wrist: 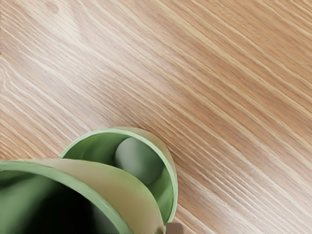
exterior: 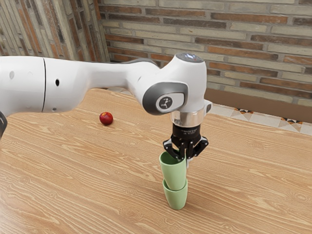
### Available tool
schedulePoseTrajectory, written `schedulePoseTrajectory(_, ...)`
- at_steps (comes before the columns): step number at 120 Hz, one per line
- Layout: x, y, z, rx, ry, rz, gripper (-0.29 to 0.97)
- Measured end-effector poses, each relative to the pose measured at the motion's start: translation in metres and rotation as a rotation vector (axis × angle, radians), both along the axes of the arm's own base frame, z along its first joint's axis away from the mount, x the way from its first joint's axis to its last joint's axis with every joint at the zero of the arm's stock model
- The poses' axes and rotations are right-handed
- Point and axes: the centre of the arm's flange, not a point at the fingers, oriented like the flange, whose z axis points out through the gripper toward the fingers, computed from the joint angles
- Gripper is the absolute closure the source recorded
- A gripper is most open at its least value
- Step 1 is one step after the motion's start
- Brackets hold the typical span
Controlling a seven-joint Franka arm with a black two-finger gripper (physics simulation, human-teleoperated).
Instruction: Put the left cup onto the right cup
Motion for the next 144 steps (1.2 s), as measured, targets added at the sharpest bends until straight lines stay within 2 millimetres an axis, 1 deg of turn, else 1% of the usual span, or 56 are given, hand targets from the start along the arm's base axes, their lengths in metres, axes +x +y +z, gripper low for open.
schedulePoseTrajectory(14,0.001,0.002,-0.003,0.0,0.0,0.013,0.78)
schedulePoseTrajectory(29,-0.001,0.003,-0.011,0.003,0.005,0.02,0.78)
schedulePoseTrajectory(31,-0.001,0.003,-0.012,0.003,0.004,0.021,0.77)
schedulePoseTrajectory(48,0.0,0.002,-0.01,-0.001,-0.015,0.023,0.45)
schedulePoseTrajectory(55,0.0,0.002,-0.007,-0.002,-0.023,0.025,0.34)
schedulePoseTrajectory(64,-0.001,0.003,0.0,-0.001,-0.036,0.027,0.24)
schedulePoseTrajectory(74,-0.001,0.007,0.012,0.006,-0.056,0.034,0.16)
schedulePoseTrajectory(85,-0.002,0.013,0.027,0.013,-0.08,0.042,0.1)
schedulePoseTrajectory(91,0.001,0.022,0.038,0.019,-0.095,0.06,0.08)
schedulePoseTrajectory(98,0.001,0.028,0.052,0.023,-0.115,0.069,0.06)
schedulePoseTrajectory(102,0.002,0.036,0.061,0.029,-0.13,0.078,0.05)
schedulePoseTrajectory(119,0.012,0.087,0.1,0.063,-0.183,0.084,0.03)
schedulePoseTrajectory(130,0.016,0.129,0.126,0.084,-0.205,0.076,0.02)
schedulePoseTrajectory(144,0.018,0.18,0.154,0.1,-0.22,0.048,0.01)
